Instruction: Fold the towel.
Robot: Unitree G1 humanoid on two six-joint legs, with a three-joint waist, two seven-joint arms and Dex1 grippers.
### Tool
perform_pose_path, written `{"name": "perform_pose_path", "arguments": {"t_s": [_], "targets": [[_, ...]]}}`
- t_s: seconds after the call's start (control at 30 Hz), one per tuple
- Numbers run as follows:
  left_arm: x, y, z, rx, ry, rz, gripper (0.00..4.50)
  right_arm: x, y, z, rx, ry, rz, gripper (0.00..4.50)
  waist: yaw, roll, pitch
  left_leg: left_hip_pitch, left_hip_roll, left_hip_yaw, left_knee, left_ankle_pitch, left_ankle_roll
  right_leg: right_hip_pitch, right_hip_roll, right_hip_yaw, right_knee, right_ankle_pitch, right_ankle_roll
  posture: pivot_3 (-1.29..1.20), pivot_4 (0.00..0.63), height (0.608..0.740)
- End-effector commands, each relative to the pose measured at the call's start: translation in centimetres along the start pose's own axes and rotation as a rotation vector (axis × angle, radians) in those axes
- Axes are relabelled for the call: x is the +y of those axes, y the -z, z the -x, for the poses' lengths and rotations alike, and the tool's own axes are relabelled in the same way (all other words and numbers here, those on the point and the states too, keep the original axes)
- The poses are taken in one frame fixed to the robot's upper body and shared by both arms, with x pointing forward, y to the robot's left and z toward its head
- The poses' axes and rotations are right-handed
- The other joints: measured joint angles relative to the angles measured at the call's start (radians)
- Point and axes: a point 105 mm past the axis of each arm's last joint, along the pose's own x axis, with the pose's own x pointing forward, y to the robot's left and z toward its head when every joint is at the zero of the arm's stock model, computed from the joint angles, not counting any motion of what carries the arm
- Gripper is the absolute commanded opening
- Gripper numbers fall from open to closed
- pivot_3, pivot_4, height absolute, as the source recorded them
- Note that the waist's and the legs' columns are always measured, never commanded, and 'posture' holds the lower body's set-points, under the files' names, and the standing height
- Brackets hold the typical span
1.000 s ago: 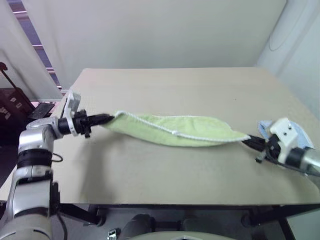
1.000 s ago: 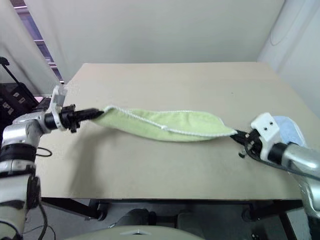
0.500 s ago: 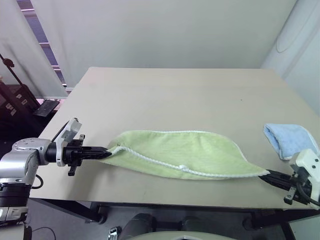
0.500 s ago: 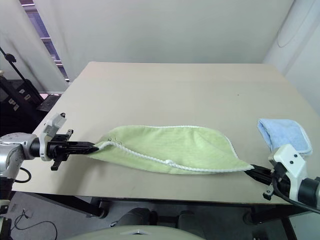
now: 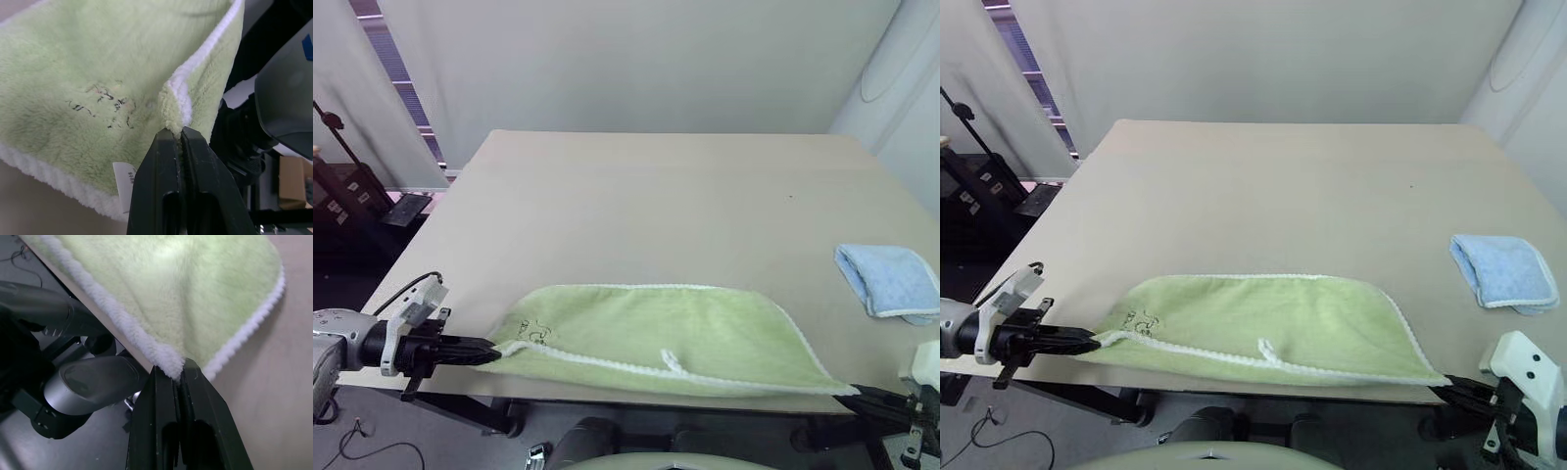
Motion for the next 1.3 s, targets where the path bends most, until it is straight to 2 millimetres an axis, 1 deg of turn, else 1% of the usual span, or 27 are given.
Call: {"name": "perform_pose_path", "arguments": {"t_s": [0.03,0.13,0.23,0.33,0.4,0.53,0.57,0.7,0.87,0.97,1.07,1.17,1.3], "targets": [[0.6,-1.8,0.1,-0.071,-0.036,-0.041,0.04,-0.8,-1.5,-1.3,-0.031,-0.017,0.086,0.0,-0.001,0.001,0.001,0.0,0.004,0.006,0.0,-0.001,0.001,0.0,-0.001,0.0,-0.001,0.0,0.0,0.0,0.0,0.74],[1.5,-1.9,0.2,-0.094,-0.071,-0.036,0.04,-2.7,-2.8,-3.0,-0.079,-0.02,0.098,0.0,-0.006,0.001,0.001,0.001,0.009,0.012,0.0,-0.001,0.002,0.0,-0.005,-0.007,-0.006,0.001,-0.002,0.0,0.0,0.74],[2.2,-1.6,0.7,-0.115,-0.114,-0.021,0.04,-4.3,-4.1,-4.4,-0.129,-0.013,0.087,0.0,-0.01,0.001,0.0,0.001,0.01,0.018,0.0,-0.004,0.006,-0.003,-0.019,-0.022,-0.006,0.004,-0.001,0.0,0.0,0.74],[2.8,-1.8,0.9,-0.157,-0.152,-0.015,0.04,-6.2,-5.2,-5.5,-0.182,0.027,0.047,0.0,-0.004,0.0,0.0,-0.001,0.01,0.02,0.0,-0.005,0.008,-0.011,-0.021,-0.023,-0.006,0.005,0.001,0.0,0.0,0.74],[3.2,-1.9,1.2,-0.182,-0.179,-0.004,0.04,-7.3,-5.6,-6.2,-0.196,0.041,0.029,0.0,0.001,0.0,0.0,-0.002,0.01,0.019,-0.001,-0.006,0.008,-0.013,-0.021,-0.023,-0.006,0.007,0.005,0.0,0.0,0.74],[4.5,-1.2,2.0,-0.206,-0.245,0.021,0.04,-8.8,-5.4,-8.0,-0.177,0.075,0.013,0.0,0.007,0.0,0.0,-0.002,0.01,0.018,-0.001,-0.007,0.007,-0.013,-0.02,-0.025,-0.005,0.009,0.01,0.0,0.0,0.74],[4.7,-1.1,2.1,-0.21,-0.257,0.023,0.04,-9.0,-5.2,-8.4,-0.164,0.075,0.011,0.0,0.007,0.0,0.0,-0.002,0.01,0.018,0.0,-0.007,0.007,-0.013,-0.02,-0.025,-0.005,0.009,0.01,0.0,0.0,0.74],[5.8,-1.3,1.2,-0.24,-0.286,0.026,0.04,-9.6,-4.5,-10.0,-0.129,0.079,0.011,0.0,0.005,0.0,0.0,-0.002,0.01,0.018,0.002,-0.007,0.007,-0.012,-0.02,-0.024,-0.005,0.01,0.01,0.0,0.0,0.74],[7.2,-1.8,0.7,-0.303,-0.33,0.05,0.04,-10.4,-5.7,-11.3,-0.171,0.084,-0.004,0.0,0.0,0.0,0.0,-0.001,0.01,0.018,0.003,-0.006,0.005,-0.011,-0.019,-0.023,-0.004,0.015,0.013,0.0,0.0,0.74],[7.4,-1.8,0.1,-0.292,-0.32,0.045,0.04,-10.8,-5.9,-12.0,-0.163,0.092,-0.015,0.0,-0.002,-0.001,0.0,0.0,0.01,0.018,0.003,-0.006,0.005,-0.012,-0.018,-0.022,-0.004,0.015,0.014,0.0,0.0,0.74],[7.4,-1.6,-0.2,-0.291,-0.311,0.049,0.04,-10.5,-6.5,-12.9,-0.174,0.072,-0.004,0.0,0.0,-0.001,-0.001,0.0,0.01,0.018,0.003,-0.005,0.005,-0.012,-0.017,-0.021,-0.004,0.015,0.014,0.0,0.0,0.74],[7.5,-1.5,-0.3,-0.297,-0.312,0.055,0.04,-10.3,-6.9,-13.1,-0.198,0.07,0.016,0.0,0.0,-0.001,-0.001,0.0,0.01,0.018,0.002,-0.005,0.005,-0.013,-0.017,-0.021,-0.003,0.016,0.015,0.0,0.0,0.74],[7.6,-1.0,-0.4,-0.303,-0.31,0.074,0.04,-10.3,-6.9,-13.7,-0.2,0.068,-0.005,0.0,0.0,-0.001,-0.001,0.0,0.01,0.018,0.003,-0.005,0.004,-0.013,-0.017,-0.021,-0.003,0.016,0.015,0.0,0.0,0.74]]}}
